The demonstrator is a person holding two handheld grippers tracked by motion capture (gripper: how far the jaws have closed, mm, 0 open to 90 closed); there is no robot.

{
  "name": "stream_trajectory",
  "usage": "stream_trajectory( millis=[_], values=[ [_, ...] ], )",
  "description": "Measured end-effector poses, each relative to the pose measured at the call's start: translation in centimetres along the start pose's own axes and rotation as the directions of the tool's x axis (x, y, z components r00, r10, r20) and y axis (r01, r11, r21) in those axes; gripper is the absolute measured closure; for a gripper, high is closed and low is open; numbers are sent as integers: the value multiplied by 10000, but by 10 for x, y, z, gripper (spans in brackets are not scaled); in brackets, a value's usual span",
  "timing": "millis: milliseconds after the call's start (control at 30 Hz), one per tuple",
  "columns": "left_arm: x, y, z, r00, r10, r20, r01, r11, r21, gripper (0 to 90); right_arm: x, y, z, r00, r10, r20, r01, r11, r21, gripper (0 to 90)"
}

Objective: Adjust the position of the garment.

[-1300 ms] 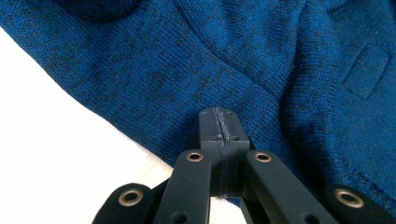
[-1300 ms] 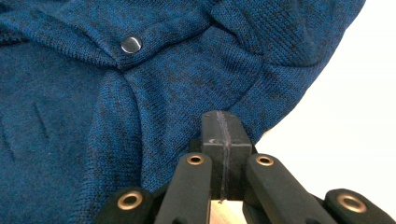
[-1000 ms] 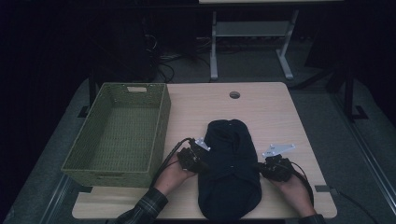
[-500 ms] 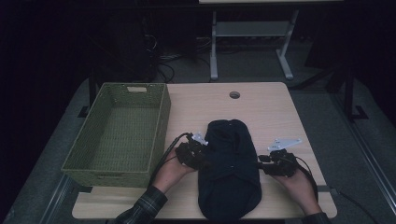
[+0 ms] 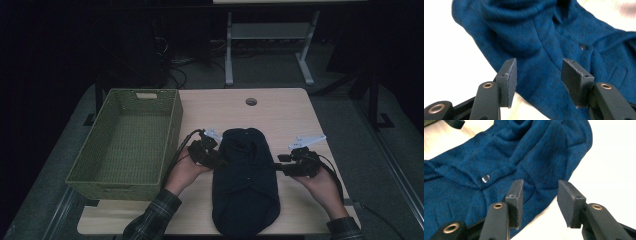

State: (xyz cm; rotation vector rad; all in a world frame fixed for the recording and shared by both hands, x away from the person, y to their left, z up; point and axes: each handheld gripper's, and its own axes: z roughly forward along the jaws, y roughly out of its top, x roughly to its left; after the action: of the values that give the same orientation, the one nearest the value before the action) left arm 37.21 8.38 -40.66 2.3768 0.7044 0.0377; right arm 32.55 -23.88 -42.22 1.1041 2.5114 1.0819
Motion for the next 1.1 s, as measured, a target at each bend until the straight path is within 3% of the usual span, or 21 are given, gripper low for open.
stream_trajectory(
  millis=[400,567,867,1100],
  values=[
    [23,32,-7,9978,-404,-523,376,9978,-542,462,-23,32,3,9999,87,-66,-88,9998,-185,531],
    [36,45,-7,9952,-466,-862,422,9977,-524,461,-30,46,6,9998,125,-131,-130,9992,-366,527],
    [65,59,9,9890,-831,-1223,789,9961,-389,441,-44,66,20,9998,164,-100,-167,9994,-304,525],
    [75,63,29,9895,-851,-1165,853,9964,-33,408,-56,79,31,9996,258,-115,-261,9991,-319,507]
  ],
)
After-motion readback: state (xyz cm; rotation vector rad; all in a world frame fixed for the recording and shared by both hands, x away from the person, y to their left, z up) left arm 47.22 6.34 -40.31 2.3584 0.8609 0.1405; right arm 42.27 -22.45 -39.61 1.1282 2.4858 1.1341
